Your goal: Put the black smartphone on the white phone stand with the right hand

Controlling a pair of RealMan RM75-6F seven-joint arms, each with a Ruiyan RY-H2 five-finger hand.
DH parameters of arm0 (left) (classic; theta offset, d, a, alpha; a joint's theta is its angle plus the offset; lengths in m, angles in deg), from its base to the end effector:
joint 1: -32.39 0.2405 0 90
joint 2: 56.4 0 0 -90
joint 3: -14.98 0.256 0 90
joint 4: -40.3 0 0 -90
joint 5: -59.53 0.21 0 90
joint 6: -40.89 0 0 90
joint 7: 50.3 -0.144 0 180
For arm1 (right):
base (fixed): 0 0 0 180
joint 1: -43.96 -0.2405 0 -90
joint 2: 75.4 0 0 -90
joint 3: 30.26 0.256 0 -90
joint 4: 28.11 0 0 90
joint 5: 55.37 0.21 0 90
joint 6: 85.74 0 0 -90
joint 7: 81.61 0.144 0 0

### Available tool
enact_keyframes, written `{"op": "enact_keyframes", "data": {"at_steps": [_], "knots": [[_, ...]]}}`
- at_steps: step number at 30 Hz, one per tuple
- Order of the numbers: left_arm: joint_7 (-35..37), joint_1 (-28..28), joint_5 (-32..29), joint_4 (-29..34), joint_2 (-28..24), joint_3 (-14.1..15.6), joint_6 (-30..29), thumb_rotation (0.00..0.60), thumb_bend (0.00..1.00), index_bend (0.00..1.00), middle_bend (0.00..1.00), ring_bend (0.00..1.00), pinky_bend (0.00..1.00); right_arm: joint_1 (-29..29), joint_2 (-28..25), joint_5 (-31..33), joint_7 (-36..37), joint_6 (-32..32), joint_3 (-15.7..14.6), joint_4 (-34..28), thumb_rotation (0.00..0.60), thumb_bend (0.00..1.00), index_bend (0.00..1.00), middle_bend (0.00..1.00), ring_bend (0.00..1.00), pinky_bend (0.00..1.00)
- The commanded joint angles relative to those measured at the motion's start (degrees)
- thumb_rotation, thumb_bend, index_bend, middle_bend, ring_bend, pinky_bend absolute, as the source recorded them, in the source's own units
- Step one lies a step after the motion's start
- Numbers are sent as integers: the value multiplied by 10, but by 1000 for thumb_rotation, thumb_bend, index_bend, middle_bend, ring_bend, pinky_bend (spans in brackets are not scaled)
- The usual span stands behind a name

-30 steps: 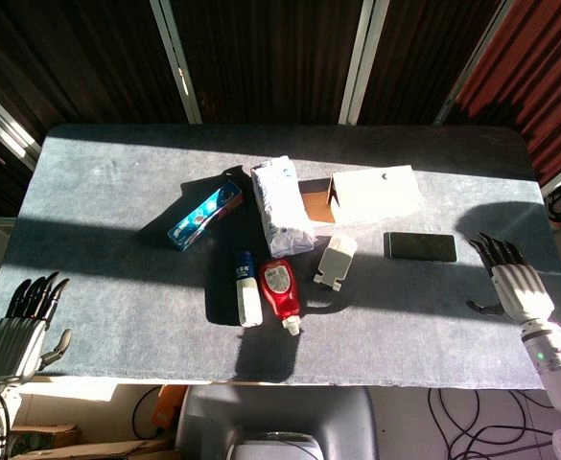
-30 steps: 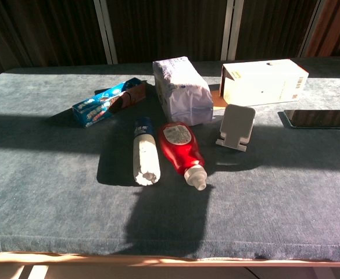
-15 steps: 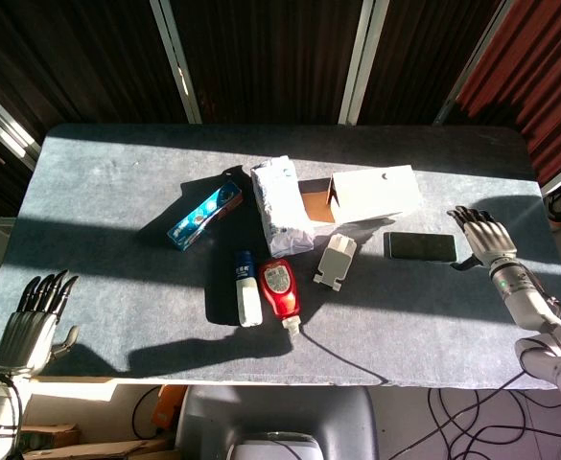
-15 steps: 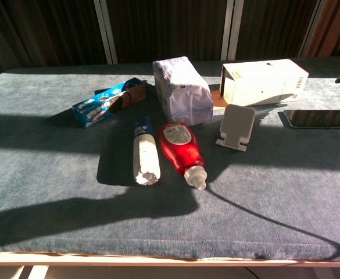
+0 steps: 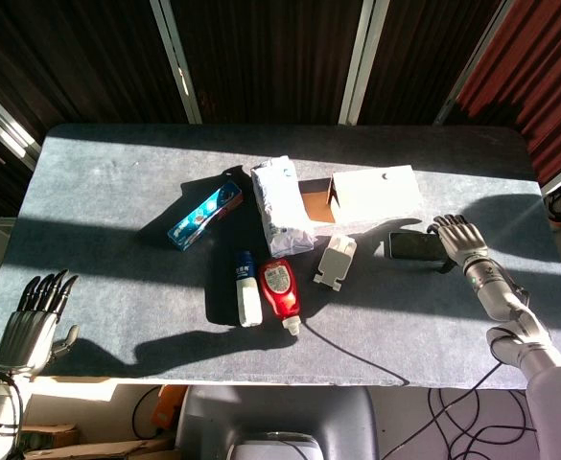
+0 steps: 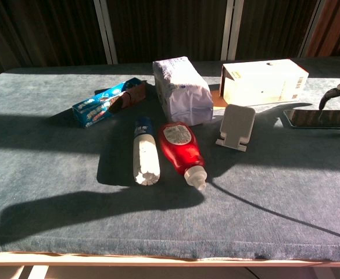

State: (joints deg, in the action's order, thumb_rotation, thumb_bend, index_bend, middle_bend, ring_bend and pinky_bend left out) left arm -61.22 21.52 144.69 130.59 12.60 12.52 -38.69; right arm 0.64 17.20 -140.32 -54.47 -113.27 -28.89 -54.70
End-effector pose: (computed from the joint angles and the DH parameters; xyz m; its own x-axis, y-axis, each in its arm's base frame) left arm -0.2970 0.2109 0.1215 0.5261 0.0530 0.8487 0.8481 -0.1054 -0.5192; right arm -0.3548 -0.4305 0.0709 0.5757 -0.4606 0.6756 -0.7765 -0.0490 0.6283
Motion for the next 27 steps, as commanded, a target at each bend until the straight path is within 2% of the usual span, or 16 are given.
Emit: {"op": "enact_keyframes", "data": {"at_steps": [1, 14, 17, 22, 27], "knots": [[0, 0, 0, 0, 0, 0, 0, 600, 376, 0, 0, 0, 28, -4, 10, 2, 3, 9, -1, 12, 600, 288, 373, 208, 35, 121], [1, -1, 1, 0, -1, 2, -1, 600, 376, 0, 0, 0, 28, -11, 32, 4, 9, 18, -3, 37, 600, 288, 404, 222, 51, 124], [2, -1, 2, 1, -1, 3, -1, 600, 376, 0, 0, 0, 28, -10, 36, 3, 9, 16, -5, 39, 600, 288, 494, 292, 117, 139], [5, -1, 2, 0, -2, 3, -2, 600, 377, 0, 0, 0, 28, -2, 39, 0, 11, -9, -6, 42, 600, 291, 705, 473, 305, 232], [7, -2, 5, 1, -3, 6, 1, 600, 378, 0, 0, 0, 28, 5, 43, -2, 6, -15, -9, 49, 600, 293, 834, 577, 400, 301]]}}
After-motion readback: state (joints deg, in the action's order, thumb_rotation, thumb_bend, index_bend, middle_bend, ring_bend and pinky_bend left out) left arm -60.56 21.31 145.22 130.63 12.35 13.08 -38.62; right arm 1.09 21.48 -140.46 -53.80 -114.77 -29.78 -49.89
